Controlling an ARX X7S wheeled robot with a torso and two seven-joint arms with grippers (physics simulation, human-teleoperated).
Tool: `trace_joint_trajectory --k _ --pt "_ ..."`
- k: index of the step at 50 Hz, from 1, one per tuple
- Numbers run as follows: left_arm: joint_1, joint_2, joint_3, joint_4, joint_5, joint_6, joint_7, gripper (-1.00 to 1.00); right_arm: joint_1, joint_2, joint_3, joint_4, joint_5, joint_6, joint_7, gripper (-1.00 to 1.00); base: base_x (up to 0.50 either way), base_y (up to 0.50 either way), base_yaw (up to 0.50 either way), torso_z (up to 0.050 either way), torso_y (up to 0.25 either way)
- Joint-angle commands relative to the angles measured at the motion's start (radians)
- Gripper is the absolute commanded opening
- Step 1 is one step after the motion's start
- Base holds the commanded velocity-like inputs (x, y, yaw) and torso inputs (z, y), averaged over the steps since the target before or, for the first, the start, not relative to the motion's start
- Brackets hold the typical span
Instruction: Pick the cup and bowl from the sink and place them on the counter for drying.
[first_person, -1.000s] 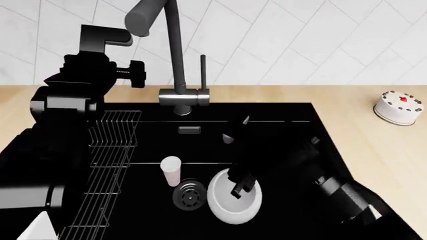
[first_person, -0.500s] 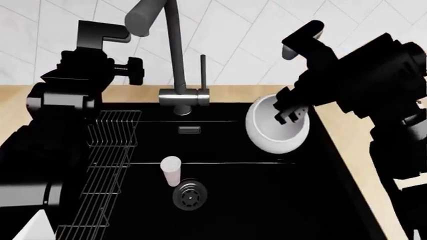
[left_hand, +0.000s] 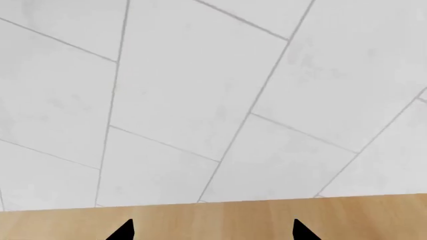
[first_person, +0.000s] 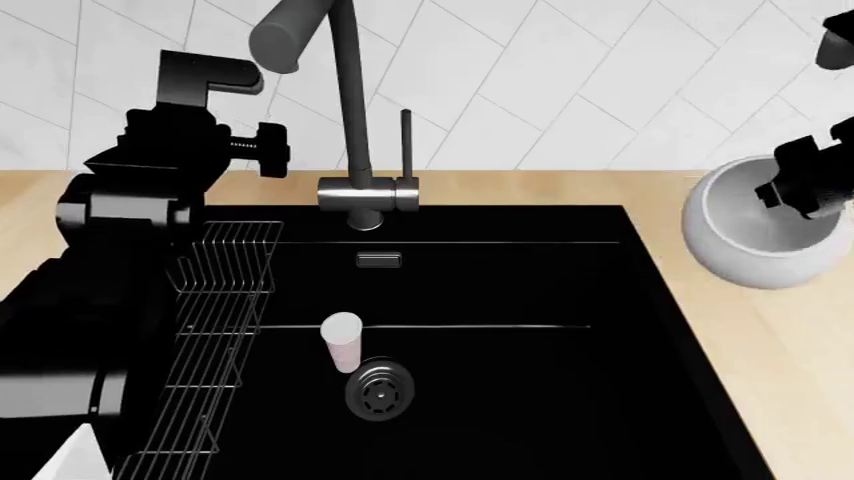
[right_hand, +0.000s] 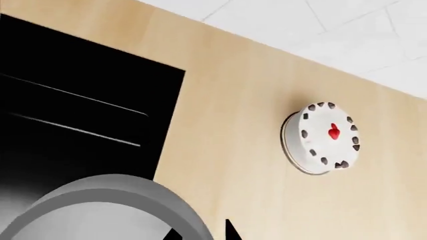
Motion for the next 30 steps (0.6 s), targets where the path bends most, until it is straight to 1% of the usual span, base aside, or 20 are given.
trace_joint_trajectory --k 1,3,7,10,11,12,13,15,16,22,25,27,30 --pt "0.021 0.001 -0.01 0.001 0.004 0.016 0.021 1.0 -0.013 0.131 -0.112 0.006 -0.229 0.028 -0.223 -1.0 0.0 0.0 0.0 0.0 0.0" --pt "0.02 -0.001 -0.011 0.001 0.003 0.016 0.019 1.0 -0.018 0.137 -0.106 0.005 -0.234 0.028 -0.223 -1.0 0.0 0.0 0.0 0.0 0.0" --pt "0.019 -0.002 -0.011 0.001 0.003 0.017 0.023 1.0 -0.024 0.199 -0.194 -0.009 -0.247 0.028 -0.223 -1.0 0.0 0.0 0.0 0.0 0.0" --pt "0.029 0.0 -0.007 0.001 0.006 0.022 0.023 1.0 -0.055 0.201 -0.122 0.031 -0.313 0.028 -0.223 -1.0 0.0 0.0 0.0 0.0 0.0" --pt "0.03 0.001 -0.007 0.001 0.006 0.024 0.022 1.0 -0.071 0.221 -0.109 0.032 -0.371 0.028 -0.223 -1.0 0.0 0.0 0.0 0.0 0.0" --pt "0.028 0.0 -0.009 0.001 0.004 0.021 0.022 1.0 -0.08 0.225 -0.092 0.031 -0.382 0.028 -0.223 -1.0 0.0 0.0 0.0 0.0 0.0" --pt "0.028 -0.001 -0.01 0.001 0.003 0.021 0.021 1.0 -0.106 0.221 -0.027 0.04 -0.424 0.028 -0.223 -1.0 0.0 0.0 0.0 0.0 0.0" --pt "0.029 -0.001 -0.009 0.001 0.005 0.022 0.021 1.0 -0.114 0.248 -0.041 0.023 -0.411 0.028 -0.223 -1.0 0.0 0.0 0.0 0.0 0.0" --pt "0.029 0.0 -0.007 0.001 0.006 0.021 0.021 1.0 -0.121 0.247 -0.001 0.018 -0.465 0.028 -0.223 -1.0 0.0 0.0 0.0 0.0 0.0" --pt "0.024 -0.002 -0.011 0.001 0.004 0.022 0.02 1.0 -0.167 0.305 -0.017 -0.044 -0.455 0.028 -0.223 -1.0 0.0 0.0 0.0 0.0 0.0" --pt "0.024 -0.001 -0.008 0.001 0.005 0.027 0.02 1.0 -0.234 0.321 0.028 -0.071 -0.458 0.028 -0.223 -1.0 0.0 0.0 0.0 0.0 0.0" --pt "0.02 0.0 -0.007 0.001 0.006 0.028 0.02 1.0 -0.303 0.319 0.112 -0.072 -0.491 0.028 -0.223 -1.0 0.0 0.0 0.0 0.0 0.0" --pt "0.017 -0.003 -0.005 0.001 0.008 0.026 0.021 1.0 -0.342 0.323 0.163 -0.077 -0.509 0.028 -0.223 -1.0 0.0 0.0 0.0 0.0 0.0"
